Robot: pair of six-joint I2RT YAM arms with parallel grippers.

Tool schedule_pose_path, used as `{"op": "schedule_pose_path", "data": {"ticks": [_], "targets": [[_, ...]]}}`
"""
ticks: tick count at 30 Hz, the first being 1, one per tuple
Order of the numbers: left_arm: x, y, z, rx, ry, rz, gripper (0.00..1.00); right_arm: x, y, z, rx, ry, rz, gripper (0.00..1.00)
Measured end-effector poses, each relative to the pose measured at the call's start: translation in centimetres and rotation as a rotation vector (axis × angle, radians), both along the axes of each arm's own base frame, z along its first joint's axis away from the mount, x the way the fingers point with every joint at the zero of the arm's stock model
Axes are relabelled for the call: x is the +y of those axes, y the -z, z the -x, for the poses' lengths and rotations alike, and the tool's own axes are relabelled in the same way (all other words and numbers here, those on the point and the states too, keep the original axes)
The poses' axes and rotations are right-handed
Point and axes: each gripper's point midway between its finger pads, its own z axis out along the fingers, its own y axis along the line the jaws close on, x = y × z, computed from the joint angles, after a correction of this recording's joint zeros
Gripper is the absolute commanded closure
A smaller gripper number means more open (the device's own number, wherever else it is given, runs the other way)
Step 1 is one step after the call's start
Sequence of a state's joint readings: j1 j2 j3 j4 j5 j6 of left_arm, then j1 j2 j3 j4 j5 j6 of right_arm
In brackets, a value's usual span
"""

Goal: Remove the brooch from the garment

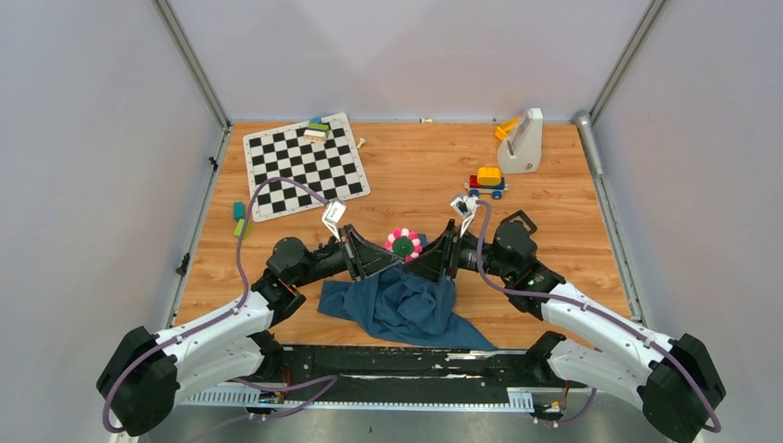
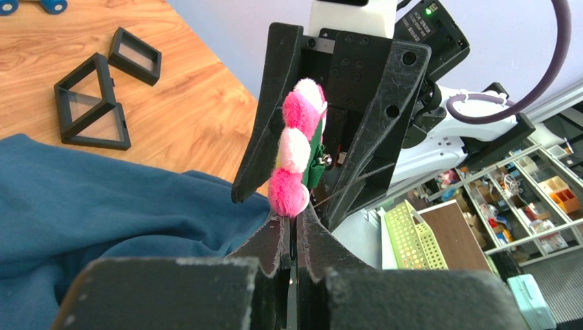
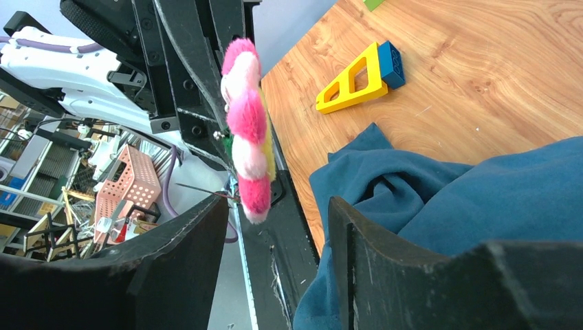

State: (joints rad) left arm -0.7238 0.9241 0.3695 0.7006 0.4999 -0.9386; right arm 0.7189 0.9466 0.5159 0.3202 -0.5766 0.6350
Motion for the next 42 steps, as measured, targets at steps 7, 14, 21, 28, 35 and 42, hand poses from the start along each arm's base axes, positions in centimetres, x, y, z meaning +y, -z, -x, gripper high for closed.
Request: {"op": "schedule_pose_path", "data": {"ticks": [7, 14, 21, 28, 35, 42], "targets": [[-0.2, 0.3, 0.2, 0.012, 0.017, -0.007, 1.00, 0.3, -0.6, -0.3, -0.005, 0.001, -0.012, 0.48], [-0.2, 0.0, 0.5, 0.009, 0.035, 0.006, 1.00, 0.5, -0.8, -0.6, 0.000, 0.001, -0.014, 0.49], [-0.3, 0.1, 0.7, 0.020, 0.048, 0.007, 1.00, 0.7, -0.7, -0.4, 0.010, -0.019, -0.012, 0.39], [-0.2, 0.3, 0.4, 0.054, 0.035, 0.006, 1.00, 0.0, -2.2, 0.5, -0.041, -0.034, -0.051, 0.27], [0.0, 1.9, -0.6, 0.180, -0.018, -0.024, 1.00, -1.9, -4.1, 1.3, -0.102, 0.017, -0.098, 0.36], [0.3, 3.1, -1.5, 0.290, -0.079, -0.036, 1.00, -3.4, -3.6, 0.9, -0.073, 0.118, -0.094, 0.44]]}}
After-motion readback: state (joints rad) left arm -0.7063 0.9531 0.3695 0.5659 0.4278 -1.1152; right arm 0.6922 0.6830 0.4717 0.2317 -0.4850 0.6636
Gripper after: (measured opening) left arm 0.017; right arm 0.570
